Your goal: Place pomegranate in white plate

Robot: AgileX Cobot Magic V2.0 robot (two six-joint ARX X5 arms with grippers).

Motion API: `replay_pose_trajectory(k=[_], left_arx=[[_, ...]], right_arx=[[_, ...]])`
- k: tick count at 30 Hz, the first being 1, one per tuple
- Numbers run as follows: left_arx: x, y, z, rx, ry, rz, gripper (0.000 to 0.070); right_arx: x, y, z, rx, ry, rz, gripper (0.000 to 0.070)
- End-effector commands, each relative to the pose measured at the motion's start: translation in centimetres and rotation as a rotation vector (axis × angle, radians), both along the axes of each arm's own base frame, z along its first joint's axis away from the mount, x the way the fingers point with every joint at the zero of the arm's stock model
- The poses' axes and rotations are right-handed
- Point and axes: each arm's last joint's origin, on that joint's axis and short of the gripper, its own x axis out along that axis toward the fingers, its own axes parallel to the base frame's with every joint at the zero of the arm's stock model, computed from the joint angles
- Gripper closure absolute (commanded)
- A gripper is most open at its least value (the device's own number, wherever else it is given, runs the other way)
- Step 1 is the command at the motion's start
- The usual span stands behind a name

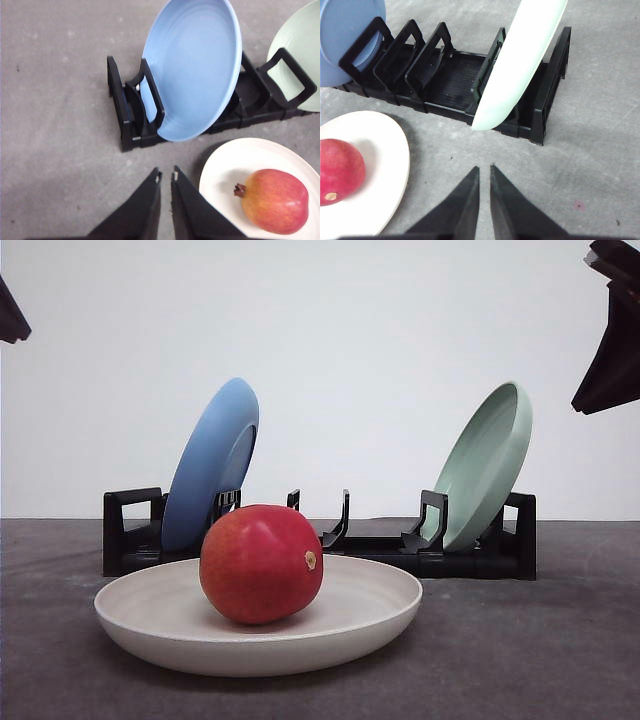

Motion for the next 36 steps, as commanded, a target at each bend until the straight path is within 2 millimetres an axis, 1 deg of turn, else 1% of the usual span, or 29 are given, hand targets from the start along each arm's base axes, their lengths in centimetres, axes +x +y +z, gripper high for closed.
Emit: replay_pose_trajectory(k=[1, 8, 12, 15, 25, 33, 36], left_arx=[[-0.3, 0.3, -0.8, 0.015, -0.041, 0.001, 0.0684], [-2.8, 2.2, -5.3, -0.015, -0.225, 0.124, 0.0684], [-4.2, 3.0, -7.7, 0.016, -0.264, 0.248, 0.0684], [-4.8, 3.3, -9.3, 0.013, -0.276, 0.305, 0.0684], [-5.8, 3.4, -11.5, 0.004, -0.342, 0.314, 0.0684], [-5.9, 3.4, -13.9, 0.005, -0.335, 0.33, 0.0684], [-5.9, 3.4, -14.0, 0.01, -0.33, 0.328, 0.0684]], right_arx=[[0.2, 0.1, 0.1, -0.003, -0.008, 0.008, 0.0668], [0.2, 0.1, 0.1, -0.003, -0.008, 0.008, 0.0668], [0.2, 0.1, 0.1, -0.003, -0.01, 0.009, 0.0668], [0.2, 0.1, 0.1, -0.003, -0.01, 0.009, 0.0668], [0.2, 0.1, 0.1, -0.003, -0.011, 0.009, 0.0668], [0.2, 0.1, 0.1, -0.003, -0.011, 0.009, 0.0668], [0.2, 0.1, 0.1, -0.003, -0.011, 0.009, 0.0668]])
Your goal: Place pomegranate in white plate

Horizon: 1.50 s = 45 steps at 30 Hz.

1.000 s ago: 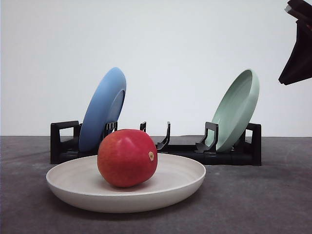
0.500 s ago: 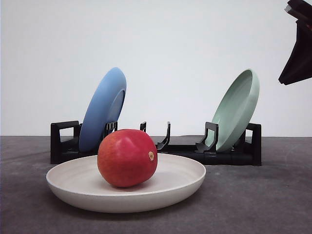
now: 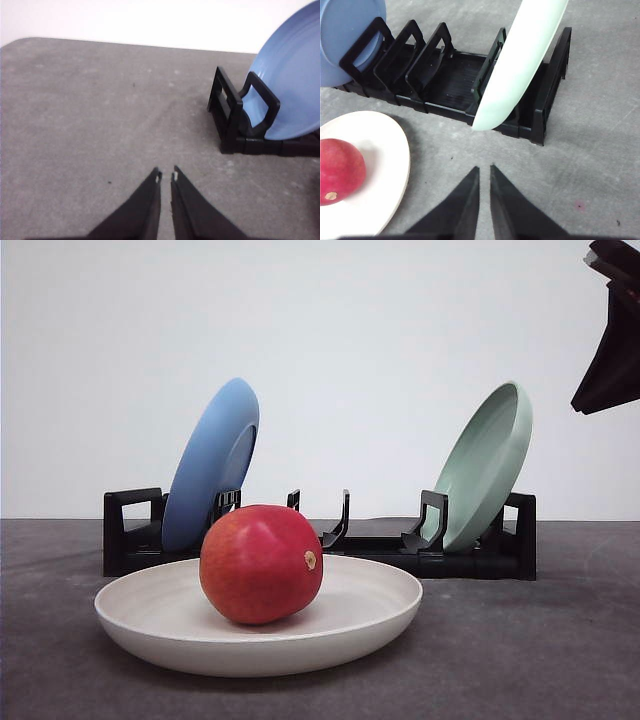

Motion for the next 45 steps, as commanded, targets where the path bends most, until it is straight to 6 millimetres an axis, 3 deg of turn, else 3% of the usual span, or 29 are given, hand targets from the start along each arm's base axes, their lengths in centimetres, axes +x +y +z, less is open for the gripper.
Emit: replay_pose_trajectory(k=[1, 23, 31, 37, 45], left_arx=[[0.0, 0.0, -0.4, 0.011, 0.011, -0.001, 0.0684], [0.0, 0.0, -0.4, 0.01, 0.011, -0.001, 0.0684], [0.0, 0.0, -0.4, 0.01, 0.011, -0.001, 0.0684], [0.0, 0.0, -0.4, 0.01, 0.011, -0.001, 0.0684], [0.0, 0.0, -0.4, 0.01, 0.011, -0.001, 0.0684]], right_arx=[[0.2, 0.1, 0.1, -0.004, -0.01, 0.009, 0.0668], [0.1, 0.1, 0.1, -0.003, -0.013, 0.009, 0.0668], [-2.3, -0.9, 0.7, -0.199, -0.225, -0.026, 0.0668], [-5.2, -2.4, -1.2, -0.262, -0.35, -0.217, 0.0668], [-8.1, -3.5, -5.1, -0.24, -0.448, -0.326, 0.0668]])
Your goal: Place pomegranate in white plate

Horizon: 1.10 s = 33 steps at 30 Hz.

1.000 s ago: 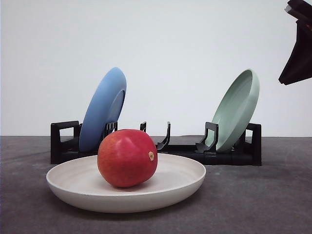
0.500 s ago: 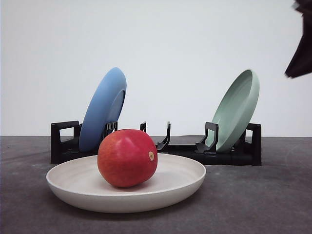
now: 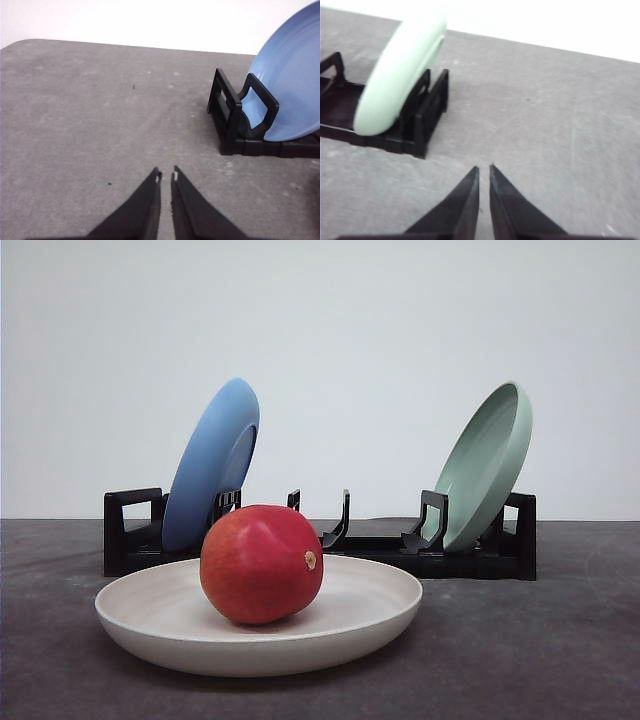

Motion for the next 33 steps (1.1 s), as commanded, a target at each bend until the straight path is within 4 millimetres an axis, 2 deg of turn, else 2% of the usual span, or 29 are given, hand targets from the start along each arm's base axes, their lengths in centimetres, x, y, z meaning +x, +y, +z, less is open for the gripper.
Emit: replay_pose_trajectory(k=[1, 8, 14, 33], left_arx=[[0.0, 0.0, -0.4, 0.01, 0.011, -0.001, 0.0684], [0.0, 0.0, -0.4, 0.01, 0.011, -0.001, 0.0684], [0.0, 0.0, -0.4, 0.01, 0.011, -0.001, 0.0684], [0.0, 0.0, -0.4, 0.01, 0.01, -0.001, 0.0683]], right_arx=[[-0.3, -0.1, -0.4, 0.008, -0.035, -0.013, 0.0668], [-1.4, -0.6, -2.7, 0.023, -0.115, -0.065, 0.0668], [-1.4, -0.6, -4.6, 0.061, -0.139, -0.087, 0.0668], [-1.4, -0.6, -4.5, 0.073, -0.146, -0.089, 0.0668]])
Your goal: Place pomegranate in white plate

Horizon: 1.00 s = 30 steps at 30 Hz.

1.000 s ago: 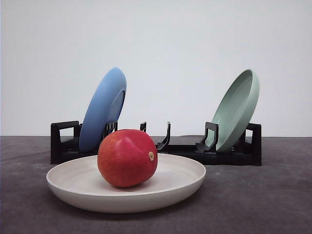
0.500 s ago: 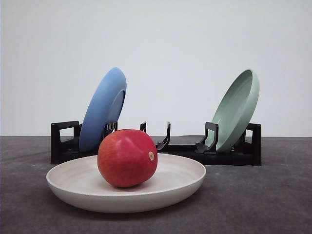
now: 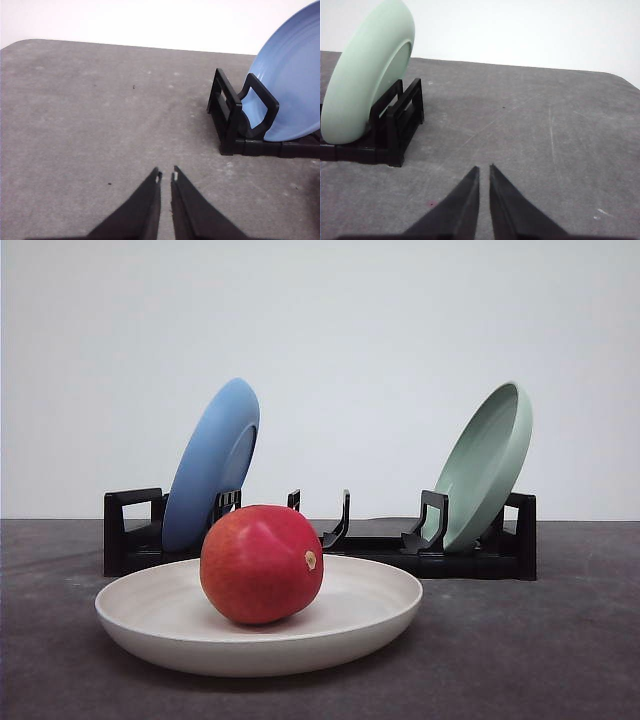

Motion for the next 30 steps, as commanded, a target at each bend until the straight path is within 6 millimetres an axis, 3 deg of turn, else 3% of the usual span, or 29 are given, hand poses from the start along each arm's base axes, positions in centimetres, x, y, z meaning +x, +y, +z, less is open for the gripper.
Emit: replay_pose_trajectory(k=[1, 30], left_arx=[[0.05, 0.01, -0.37, 0.01, 0.01, -0.001, 0.0684], [0.05, 0.01, -0.37, 0.01, 0.01, -0.001, 0.0684]], right_arx=[[0.03, -0.02, -0.02, 0.013, -0.008, -0.005, 0.0668], [0.03, -0.02, -0.02, 0.013, -0.008, -0.005, 0.0668]])
